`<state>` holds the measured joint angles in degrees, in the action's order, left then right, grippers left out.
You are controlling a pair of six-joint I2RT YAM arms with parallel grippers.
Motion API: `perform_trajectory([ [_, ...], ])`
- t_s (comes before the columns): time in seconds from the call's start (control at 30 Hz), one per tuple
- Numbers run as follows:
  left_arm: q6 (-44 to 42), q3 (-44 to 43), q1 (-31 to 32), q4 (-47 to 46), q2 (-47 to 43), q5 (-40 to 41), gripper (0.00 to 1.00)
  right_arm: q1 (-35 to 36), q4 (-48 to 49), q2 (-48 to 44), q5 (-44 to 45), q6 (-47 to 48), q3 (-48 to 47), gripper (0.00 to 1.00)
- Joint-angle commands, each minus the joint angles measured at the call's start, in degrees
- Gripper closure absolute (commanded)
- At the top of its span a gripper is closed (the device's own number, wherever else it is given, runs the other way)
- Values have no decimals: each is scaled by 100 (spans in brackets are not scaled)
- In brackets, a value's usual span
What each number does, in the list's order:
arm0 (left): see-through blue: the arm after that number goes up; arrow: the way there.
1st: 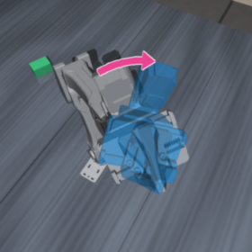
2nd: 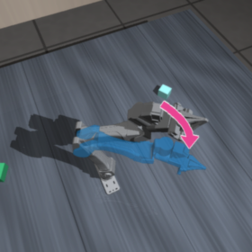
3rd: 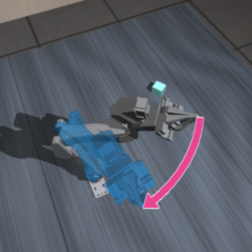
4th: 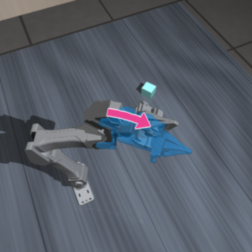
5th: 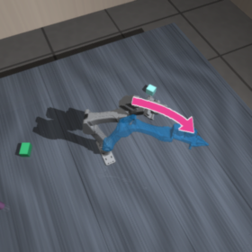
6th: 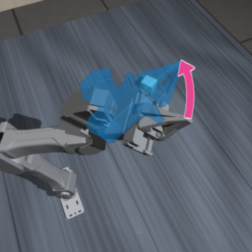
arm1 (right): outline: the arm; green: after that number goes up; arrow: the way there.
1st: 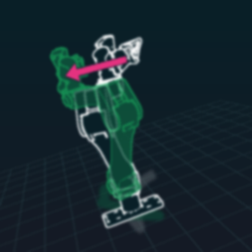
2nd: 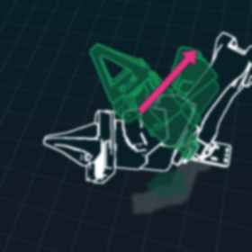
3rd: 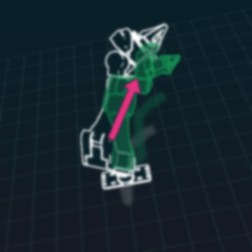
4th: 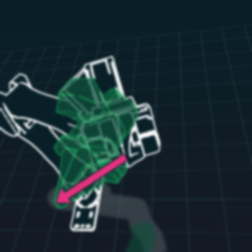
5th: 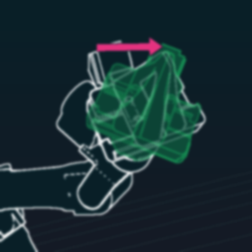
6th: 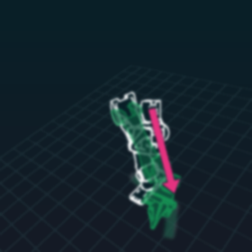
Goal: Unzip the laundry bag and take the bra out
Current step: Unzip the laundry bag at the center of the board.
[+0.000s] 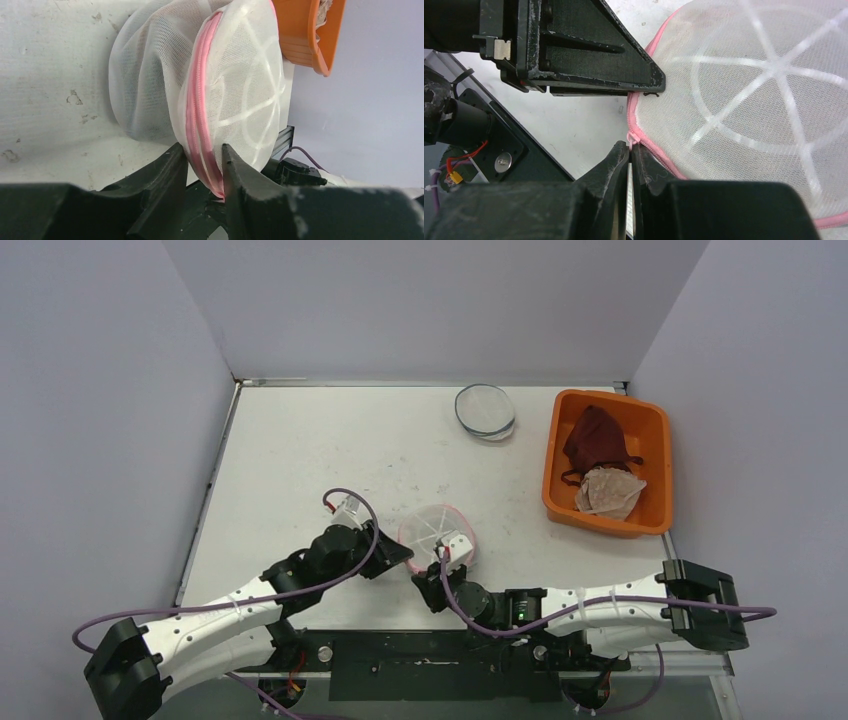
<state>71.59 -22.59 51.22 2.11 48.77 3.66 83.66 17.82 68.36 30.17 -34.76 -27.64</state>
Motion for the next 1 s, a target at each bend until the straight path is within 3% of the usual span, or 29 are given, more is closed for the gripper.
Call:
perform_trajectory([
  [0.0, -29, -311, -72, -273, 15, 287, 73, 28, 74, -222, 61, -48, 30, 95],
  [0.23, -170, -466, -196, -220, 85, 258, 100, 28, -218, -358, 207, -92, 12, 95],
  [0.5, -353, -526, -300, 13, 7, 144, 100, 16, -1057, -1004, 781, -472, 244, 95],
  [0.67, -428, -461, -310, -334, 29, -139, 100, 23, -1527, -1311, 1204, -784, 365, 95],
  [0.97, -1325, -1098, -517, -277, 394, -867, 100, 338, -1159, -1679, 1131, -535, 609, 95],
])
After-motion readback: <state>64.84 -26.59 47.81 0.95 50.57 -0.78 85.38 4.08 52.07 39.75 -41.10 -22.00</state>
